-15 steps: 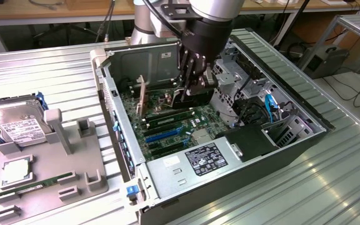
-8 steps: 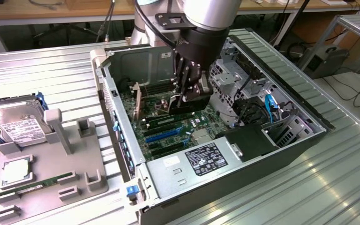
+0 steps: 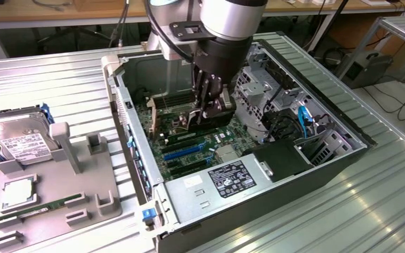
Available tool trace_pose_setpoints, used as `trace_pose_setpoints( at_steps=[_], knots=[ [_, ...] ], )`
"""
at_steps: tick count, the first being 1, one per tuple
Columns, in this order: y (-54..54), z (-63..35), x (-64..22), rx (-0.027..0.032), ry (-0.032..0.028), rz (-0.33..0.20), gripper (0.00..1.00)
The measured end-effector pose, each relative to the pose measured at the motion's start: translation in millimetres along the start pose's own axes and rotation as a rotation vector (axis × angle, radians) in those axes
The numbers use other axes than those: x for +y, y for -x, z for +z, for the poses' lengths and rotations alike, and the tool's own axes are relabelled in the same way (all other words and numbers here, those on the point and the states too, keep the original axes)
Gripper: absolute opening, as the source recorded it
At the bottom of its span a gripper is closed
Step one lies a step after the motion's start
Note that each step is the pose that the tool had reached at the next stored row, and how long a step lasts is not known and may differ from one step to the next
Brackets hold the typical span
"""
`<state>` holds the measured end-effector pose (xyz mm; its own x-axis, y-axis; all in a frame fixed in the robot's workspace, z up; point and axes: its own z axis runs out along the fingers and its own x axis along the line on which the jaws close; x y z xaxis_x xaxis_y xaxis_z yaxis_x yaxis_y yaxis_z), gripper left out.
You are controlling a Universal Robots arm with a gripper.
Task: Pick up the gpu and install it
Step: 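Insert the gpu into the slot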
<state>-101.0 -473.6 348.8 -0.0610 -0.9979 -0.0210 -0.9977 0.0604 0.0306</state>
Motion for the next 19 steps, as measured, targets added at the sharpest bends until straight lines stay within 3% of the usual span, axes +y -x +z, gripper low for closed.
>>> trace_pose_setpoints(
  at_steps=[19],
  knots=[
    [4.7,42.3,3.6,0.0002,-0.0012,-0.009,0.26]
  ],
)
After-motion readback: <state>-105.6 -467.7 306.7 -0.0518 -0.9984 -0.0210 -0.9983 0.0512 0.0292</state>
